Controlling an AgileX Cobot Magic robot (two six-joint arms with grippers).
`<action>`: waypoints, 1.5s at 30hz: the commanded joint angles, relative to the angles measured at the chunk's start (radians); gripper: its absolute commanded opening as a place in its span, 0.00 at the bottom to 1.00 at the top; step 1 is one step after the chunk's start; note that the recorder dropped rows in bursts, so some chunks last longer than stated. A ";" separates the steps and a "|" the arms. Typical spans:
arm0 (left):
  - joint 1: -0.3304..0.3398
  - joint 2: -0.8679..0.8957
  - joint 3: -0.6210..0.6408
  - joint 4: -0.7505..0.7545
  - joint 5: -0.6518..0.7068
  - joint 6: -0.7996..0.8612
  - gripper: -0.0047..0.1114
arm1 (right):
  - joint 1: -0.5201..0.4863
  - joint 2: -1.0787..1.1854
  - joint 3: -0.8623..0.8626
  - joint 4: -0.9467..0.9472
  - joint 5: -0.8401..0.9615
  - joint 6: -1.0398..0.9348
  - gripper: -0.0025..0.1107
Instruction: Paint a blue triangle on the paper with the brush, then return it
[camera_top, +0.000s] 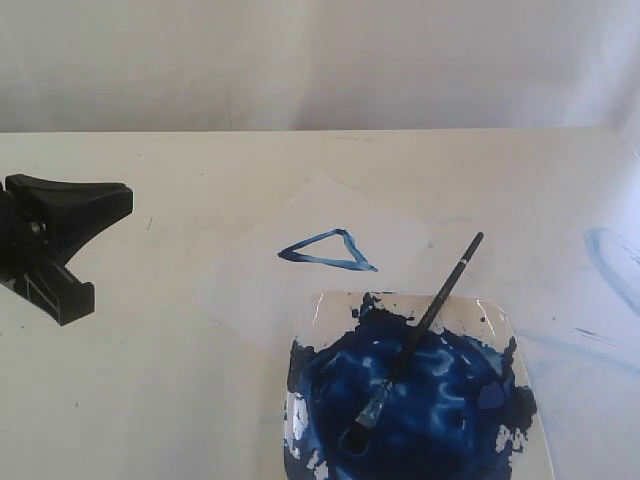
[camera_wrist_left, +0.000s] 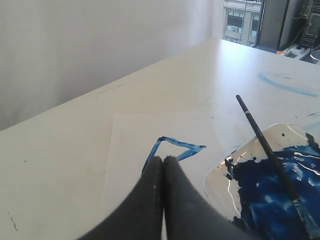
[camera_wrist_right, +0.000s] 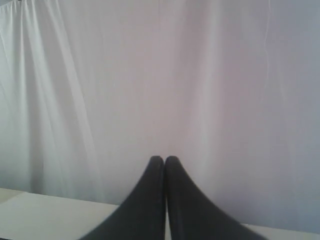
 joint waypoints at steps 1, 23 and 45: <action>-0.005 -0.004 0.006 0.010 -0.005 -0.009 0.04 | 0.004 -0.040 0.004 0.004 -0.008 -0.013 0.02; -0.005 -0.004 0.006 0.010 -0.006 -0.009 0.04 | 0.004 -0.055 0.004 -0.762 -0.053 1.097 0.02; -0.005 -0.004 0.006 0.010 -0.006 -0.009 0.04 | 0.002 -0.378 0.618 -1.387 -0.079 1.246 0.02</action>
